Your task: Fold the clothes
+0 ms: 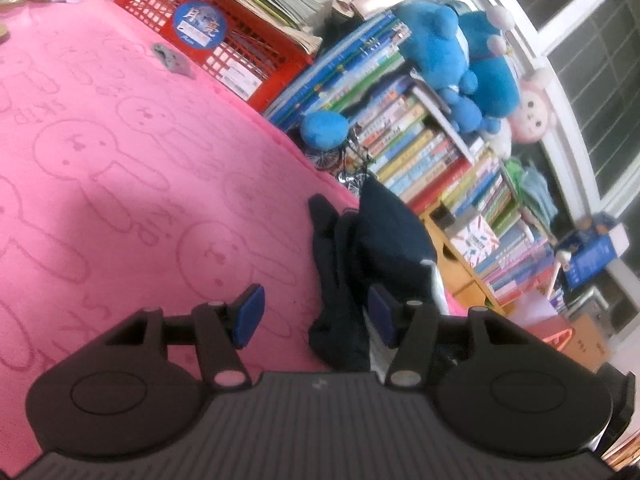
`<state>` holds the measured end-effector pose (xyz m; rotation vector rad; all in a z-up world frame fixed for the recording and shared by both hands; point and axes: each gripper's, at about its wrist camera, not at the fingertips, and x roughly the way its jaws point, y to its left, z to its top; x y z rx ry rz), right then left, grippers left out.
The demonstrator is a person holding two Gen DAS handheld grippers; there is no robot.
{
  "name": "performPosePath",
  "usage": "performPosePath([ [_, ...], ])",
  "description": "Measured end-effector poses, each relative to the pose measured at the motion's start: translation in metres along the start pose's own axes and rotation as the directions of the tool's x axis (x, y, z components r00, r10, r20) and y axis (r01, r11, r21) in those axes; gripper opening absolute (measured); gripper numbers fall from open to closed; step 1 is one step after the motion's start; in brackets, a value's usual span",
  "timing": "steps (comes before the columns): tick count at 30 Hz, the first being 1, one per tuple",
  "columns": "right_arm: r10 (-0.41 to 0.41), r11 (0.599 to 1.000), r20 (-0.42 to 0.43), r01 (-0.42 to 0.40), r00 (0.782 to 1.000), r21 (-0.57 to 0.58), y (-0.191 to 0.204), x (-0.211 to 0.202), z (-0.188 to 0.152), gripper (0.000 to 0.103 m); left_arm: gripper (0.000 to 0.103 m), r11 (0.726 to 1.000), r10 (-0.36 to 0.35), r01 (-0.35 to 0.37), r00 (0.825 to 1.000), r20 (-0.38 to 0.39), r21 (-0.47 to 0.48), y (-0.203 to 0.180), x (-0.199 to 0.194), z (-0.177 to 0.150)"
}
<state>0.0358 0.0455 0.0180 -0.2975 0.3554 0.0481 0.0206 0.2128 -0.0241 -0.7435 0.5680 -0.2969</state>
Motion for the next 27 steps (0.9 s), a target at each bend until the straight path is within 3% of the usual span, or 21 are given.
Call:
performPosePath([
  [6,0.057,0.989,0.019,-0.054,0.998,-0.136,0.016,-0.008,-0.006,0.013,0.058,0.995,-0.086,0.083,0.996,-0.036,-0.059,0.007,-0.001,0.005],
  [9,0.086,0.976,0.025,-0.079,0.996,-0.204,0.023,-0.012,-0.009,0.033,0.059,0.993,-0.098,0.095,0.994,-0.055,-0.065,0.005,0.003,0.003],
  [11,0.106,0.964,0.028,-0.096,0.994,-0.248,0.029,-0.014,-0.011,0.061,0.059,0.992,-0.112,0.108,0.991,-0.074,-0.060,0.000,0.006,-0.001],
  [15,0.051,0.971,0.035,-0.042,0.998,-0.237,0.002,-0.039,-0.025,0.064,0.059,0.988,-0.152,0.147,0.981,-0.120,-0.044,-0.011,0.013,-0.008],
  [19,-0.047,0.989,-0.049,0.039,0.998,-0.145,-0.038,-0.050,-0.045,0.064,0.061,0.987,-0.163,0.163,0.971,-0.176,-0.014,-0.024,0.024,-0.017],
  [22,-0.119,0.991,-0.133,0.110,0.984,-0.070,-0.067,-0.051,-0.059,0.064,0.062,0.991,-0.132,0.136,0.971,-0.197,0.004,-0.031,0.036,-0.023],
  [25,-0.116,0.991,-0.165,0.126,0.980,0.053,-0.090,-0.050,-0.064,0.064,0.062,0.997,-0.078,0.077,0.981,-0.178,-0.012,-0.031,0.046,-0.023],
  [27,-0.120,0.989,-0.185,0.134,0.975,0.068,-0.094,-0.046,-0.067,0.064,0.062,0.998,-0.061,0.055,0.984,-0.166,-0.043,-0.028,0.051,-0.018],
])
